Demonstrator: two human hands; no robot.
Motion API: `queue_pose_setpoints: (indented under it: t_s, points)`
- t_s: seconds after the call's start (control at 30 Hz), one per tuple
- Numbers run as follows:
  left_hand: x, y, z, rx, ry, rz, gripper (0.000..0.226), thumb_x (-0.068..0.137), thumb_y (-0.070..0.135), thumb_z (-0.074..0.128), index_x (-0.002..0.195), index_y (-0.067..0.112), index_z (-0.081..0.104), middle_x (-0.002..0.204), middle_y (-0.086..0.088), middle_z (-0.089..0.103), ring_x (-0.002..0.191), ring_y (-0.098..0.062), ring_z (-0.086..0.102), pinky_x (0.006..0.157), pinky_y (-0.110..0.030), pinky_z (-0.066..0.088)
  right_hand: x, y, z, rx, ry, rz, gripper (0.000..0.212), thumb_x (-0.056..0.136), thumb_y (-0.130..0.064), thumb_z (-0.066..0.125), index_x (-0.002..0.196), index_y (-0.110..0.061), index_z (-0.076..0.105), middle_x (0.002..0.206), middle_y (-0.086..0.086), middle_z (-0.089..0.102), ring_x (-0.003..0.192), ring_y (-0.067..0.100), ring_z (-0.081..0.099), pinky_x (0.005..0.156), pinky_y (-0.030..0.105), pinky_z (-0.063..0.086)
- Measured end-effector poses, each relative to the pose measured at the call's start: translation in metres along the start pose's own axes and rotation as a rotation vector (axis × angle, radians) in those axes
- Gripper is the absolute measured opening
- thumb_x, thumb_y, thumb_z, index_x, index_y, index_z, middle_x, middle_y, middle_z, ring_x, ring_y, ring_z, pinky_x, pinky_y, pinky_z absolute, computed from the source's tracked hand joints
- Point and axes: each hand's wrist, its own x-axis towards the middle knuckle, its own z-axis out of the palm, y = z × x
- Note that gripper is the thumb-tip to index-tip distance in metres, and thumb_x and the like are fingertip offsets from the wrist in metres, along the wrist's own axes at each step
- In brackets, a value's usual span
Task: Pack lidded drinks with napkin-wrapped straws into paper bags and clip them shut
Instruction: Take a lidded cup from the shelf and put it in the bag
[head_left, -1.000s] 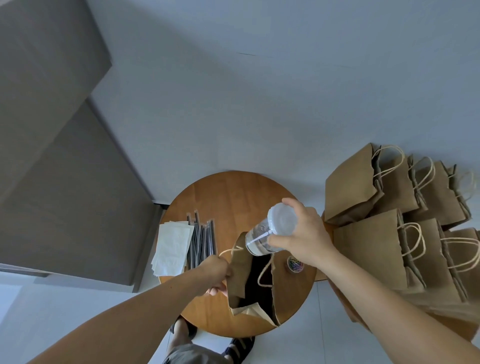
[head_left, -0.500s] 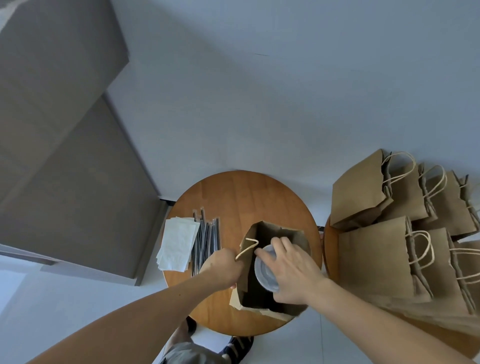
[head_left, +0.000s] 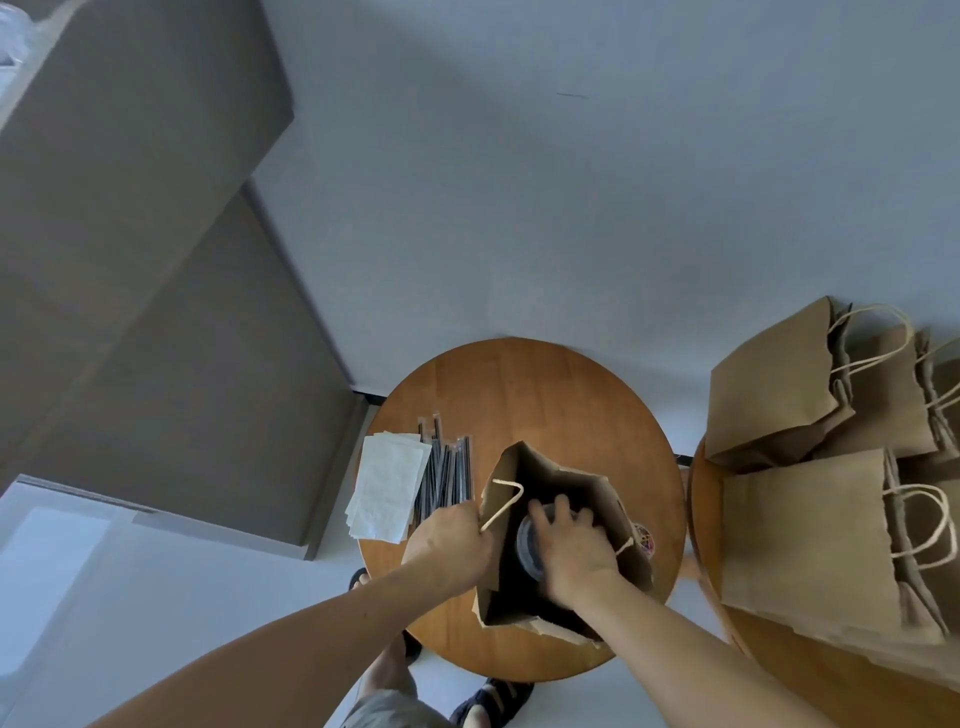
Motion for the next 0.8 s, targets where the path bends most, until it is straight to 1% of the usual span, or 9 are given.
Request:
queue_pose_setpoints:
  t_s: [0.1,0.2,0.27,0.33,0.47,0.57,0.63,0.7,0.8]
  points:
    - [0.003,-0.005,0.000,0.013,-0.009,0.007,0.017,0.094,0.033,0.045,0.086,0.027,0.059,0.078,0.005,0.064,0.072,-0.015,0.066,0.072,-0.037,0.061,0.017,-0.011,0.014,-0.134,-0.029,-0.067,0.094,0.080,-0.026,0.072,0.149,-0.021,0.008,0.146,0.020,0.023,0.123,0.046,0.041,0.098,0.054,0.039]
    - [0.008,-0.011,-0.002,0.029,0.009,0.012,0.016,0.094,0.034,0.046,0.090,0.028,0.060,0.079,0.007,0.064,0.073,-0.013,0.065,0.072,-0.036,0.061,0.030,-0.017,0.025,-0.218,-0.017,-0.141,0.078,0.089,-0.024,0.063,0.147,-0.018,0.012,0.148,0.021,0.024,0.123,0.048,0.041,0.100,0.057,0.036]
    - [0.011,-0.016,-0.005,0.056,0.022,0.017,0.017,0.093,0.031,0.044,0.091,0.027,0.060,0.079,0.007,0.064,0.072,-0.012,0.064,0.070,-0.036,0.061,0.036,-0.019,0.033,-0.220,-0.024,-0.175,0.070,0.093,-0.023,0.057,0.147,-0.018,0.013,0.150,0.021,0.024,0.124,0.048,0.040,0.101,0.057,0.035]
    - [0.014,-0.021,-0.007,0.088,0.037,0.017,0.017,0.094,0.028,0.043,0.094,0.027,0.060,0.080,0.008,0.064,0.070,-0.010,0.063,0.068,-0.033,0.060,0.040,-0.020,0.041,-0.213,-0.039,-0.199,0.072,0.094,-0.023,0.055,0.149,-0.018,0.010,0.153,0.021,0.020,0.128,0.049,0.037,0.102,0.056,0.035]
    - [0.015,-0.027,-0.005,0.104,0.059,0.020,0.015,0.096,0.028,0.044,0.094,0.030,0.058,0.078,0.011,0.062,0.067,-0.006,0.060,0.061,-0.025,0.057,0.047,-0.022,0.049,-0.191,-0.031,-0.241,0.078,0.091,-0.023,0.060,0.150,-0.016,0.010,0.154,0.022,0.017,0.130,0.048,0.033,0.103,0.052,0.038]
    - [0.015,-0.028,-0.003,0.105,0.061,0.029,0.013,0.097,0.029,0.046,0.098,0.031,0.058,0.079,0.013,0.061,0.066,-0.006,0.060,0.057,-0.021,0.053,0.052,-0.023,0.048,-0.194,-0.025,-0.275,0.081,0.090,-0.030,0.061,0.150,-0.017,0.009,0.153,0.021,0.017,0.130,0.045,0.033,0.102,0.051,0.037]
    - [0.016,-0.027,-0.002,0.099,0.060,0.031,0.013,0.097,0.030,0.046,0.100,0.031,0.059,0.079,0.013,0.062,0.066,-0.006,0.061,0.058,-0.021,0.054,0.052,-0.023,0.049,-0.209,-0.018,-0.279,0.082,0.089,-0.032,0.061,0.150,-0.018,0.008,0.153,0.021,0.018,0.129,0.045,0.034,0.102,0.050,0.038]
    - [0.015,-0.026,-0.002,0.097,0.054,0.031,0.014,0.097,0.030,0.046,0.100,0.031,0.060,0.079,0.013,0.062,0.067,-0.006,0.061,0.062,-0.025,0.057,0.052,-0.025,0.052,-0.211,-0.009,-0.259,0.082,0.090,-0.031,0.060,0.150,-0.018,0.007,0.154,0.021,0.017,0.131,0.045,0.034,0.102,0.050,0.038]
    - [0.015,-0.028,-0.002,0.104,0.052,0.020,0.013,0.097,0.031,0.046,0.094,0.031,0.058,0.078,0.011,0.062,0.067,-0.007,0.062,0.064,-0.028,0.059,0.051,-0.026,0.052,-0.179,0.005,-0.191,0.083,0.090,-0.027,0.061,0.151,-0.019,0.006,0.154,0.020,0.017,0.131,0.044,0.034,0.102,0.049,0.039]
